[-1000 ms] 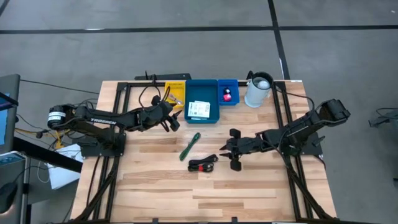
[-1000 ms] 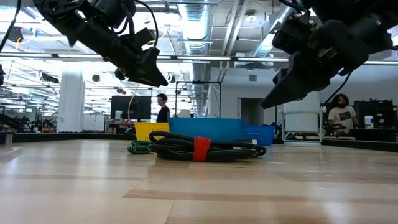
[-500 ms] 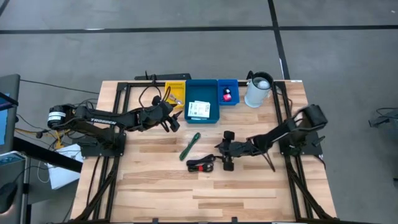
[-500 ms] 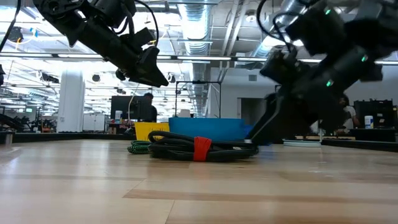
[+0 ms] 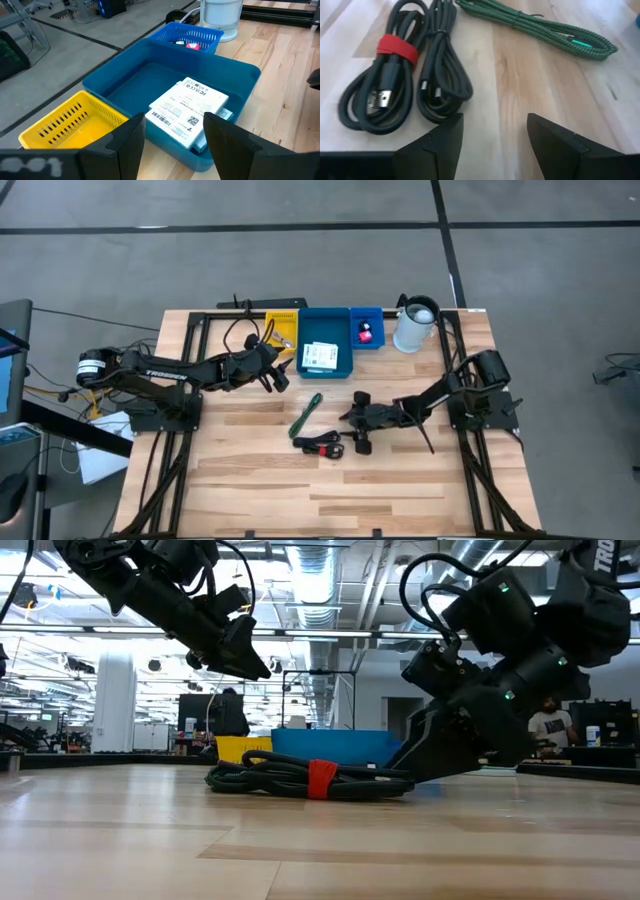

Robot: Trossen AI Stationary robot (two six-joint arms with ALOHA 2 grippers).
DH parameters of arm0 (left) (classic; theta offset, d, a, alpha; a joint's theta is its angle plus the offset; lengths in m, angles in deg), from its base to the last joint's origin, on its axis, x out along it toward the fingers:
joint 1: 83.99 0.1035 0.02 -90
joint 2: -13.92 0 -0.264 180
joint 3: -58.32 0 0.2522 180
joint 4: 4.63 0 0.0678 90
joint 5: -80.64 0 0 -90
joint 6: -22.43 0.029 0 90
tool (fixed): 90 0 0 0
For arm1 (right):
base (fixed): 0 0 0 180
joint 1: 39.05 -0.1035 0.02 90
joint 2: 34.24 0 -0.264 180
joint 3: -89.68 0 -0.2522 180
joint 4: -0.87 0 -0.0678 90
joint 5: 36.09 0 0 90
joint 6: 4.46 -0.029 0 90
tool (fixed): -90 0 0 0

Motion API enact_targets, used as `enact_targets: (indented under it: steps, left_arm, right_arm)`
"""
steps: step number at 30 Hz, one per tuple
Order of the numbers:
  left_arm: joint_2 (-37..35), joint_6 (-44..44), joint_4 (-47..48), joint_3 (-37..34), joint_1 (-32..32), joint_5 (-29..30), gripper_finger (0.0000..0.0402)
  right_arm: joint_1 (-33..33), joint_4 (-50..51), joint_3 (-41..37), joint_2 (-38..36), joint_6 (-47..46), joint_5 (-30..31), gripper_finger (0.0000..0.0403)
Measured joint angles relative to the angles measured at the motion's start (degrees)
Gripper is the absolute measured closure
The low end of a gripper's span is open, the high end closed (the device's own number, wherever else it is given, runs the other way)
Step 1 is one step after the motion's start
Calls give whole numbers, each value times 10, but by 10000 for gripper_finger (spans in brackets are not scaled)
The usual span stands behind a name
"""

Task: Pick and place items into bin
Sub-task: Put the top black charger cable into the yellow bin

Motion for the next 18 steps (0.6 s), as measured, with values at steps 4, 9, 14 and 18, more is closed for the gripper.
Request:
enact_targets:
  steps: [4,9,14,18]
  left_arm:
    - [0,1,0,0,0,0,209]
    - [0,1,0,0,0,0,209]
    - [0,2,0,0,0,0,209]
    - [0,2,1,0,0,0,209]
  right_arm:
    - [-1,2,0,0,0,-1,188]
    - [-9,2,0,0,0,-1,188]
    - [-14,2,12,-1,0,-8,188]
    - [-12,20,27,-1,0,-39,187]
